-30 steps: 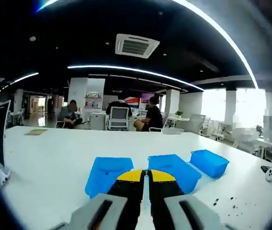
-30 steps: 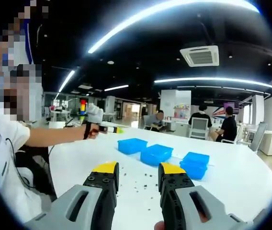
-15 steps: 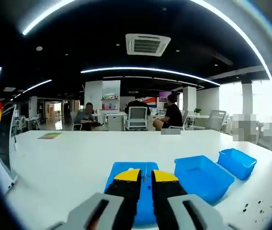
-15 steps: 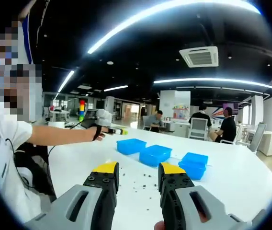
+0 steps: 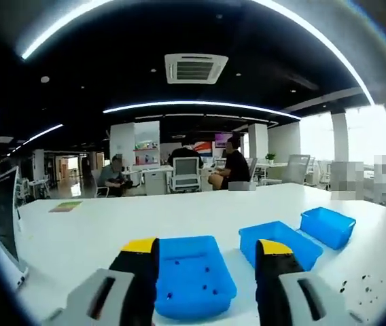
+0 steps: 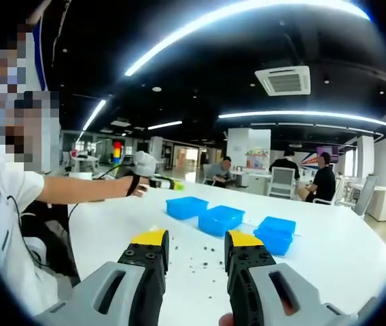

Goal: Pick up the resistors one by one and place each resistor into its matching bin, sorting the parts by color and model until every resistor is separated into the correct bin for its type

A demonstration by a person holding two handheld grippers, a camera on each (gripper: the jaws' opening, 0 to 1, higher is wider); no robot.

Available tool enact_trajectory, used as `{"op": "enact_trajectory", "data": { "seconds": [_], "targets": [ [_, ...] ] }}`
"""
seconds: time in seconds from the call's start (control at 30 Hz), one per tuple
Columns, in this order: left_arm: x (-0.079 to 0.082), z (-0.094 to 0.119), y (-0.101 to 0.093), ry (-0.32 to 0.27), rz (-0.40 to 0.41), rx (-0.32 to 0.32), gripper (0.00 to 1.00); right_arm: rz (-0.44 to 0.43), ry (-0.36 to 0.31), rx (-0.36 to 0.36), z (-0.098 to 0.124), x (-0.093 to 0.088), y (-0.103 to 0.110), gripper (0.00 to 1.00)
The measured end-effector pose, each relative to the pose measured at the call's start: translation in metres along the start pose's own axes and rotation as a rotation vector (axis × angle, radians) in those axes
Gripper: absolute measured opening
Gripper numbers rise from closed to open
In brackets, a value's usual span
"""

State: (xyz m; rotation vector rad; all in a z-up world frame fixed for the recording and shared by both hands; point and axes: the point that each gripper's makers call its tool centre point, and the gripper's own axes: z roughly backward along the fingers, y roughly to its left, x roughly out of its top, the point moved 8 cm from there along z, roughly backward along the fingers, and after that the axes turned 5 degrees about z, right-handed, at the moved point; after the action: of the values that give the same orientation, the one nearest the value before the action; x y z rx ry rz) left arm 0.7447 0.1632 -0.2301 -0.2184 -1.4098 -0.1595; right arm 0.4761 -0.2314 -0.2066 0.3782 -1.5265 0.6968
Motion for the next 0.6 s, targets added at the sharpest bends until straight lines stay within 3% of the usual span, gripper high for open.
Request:
{"op": "enact_trajectory", "data": {
  "seconds": [0.2,0.43,0.6],
  "targets": [
    [0.009,0.032,-0.017,-0.038,0.009,-0.091,0.55,0.0,-0.001,0.002,0.0,0.0,0.001,0.35],
    [0.013,0.084,-0.046,-0.1,0.071,-0.252,0.54,-0.001,0.002,0.001,-0.001,0.0,0.001,0.35],
    [0.01,0.119,-0.055,-0.122,0.091,-0.307,0.51,-0.001,0.005,0.002,-0.001,0.0,0.002,0.35]
  ]
}}
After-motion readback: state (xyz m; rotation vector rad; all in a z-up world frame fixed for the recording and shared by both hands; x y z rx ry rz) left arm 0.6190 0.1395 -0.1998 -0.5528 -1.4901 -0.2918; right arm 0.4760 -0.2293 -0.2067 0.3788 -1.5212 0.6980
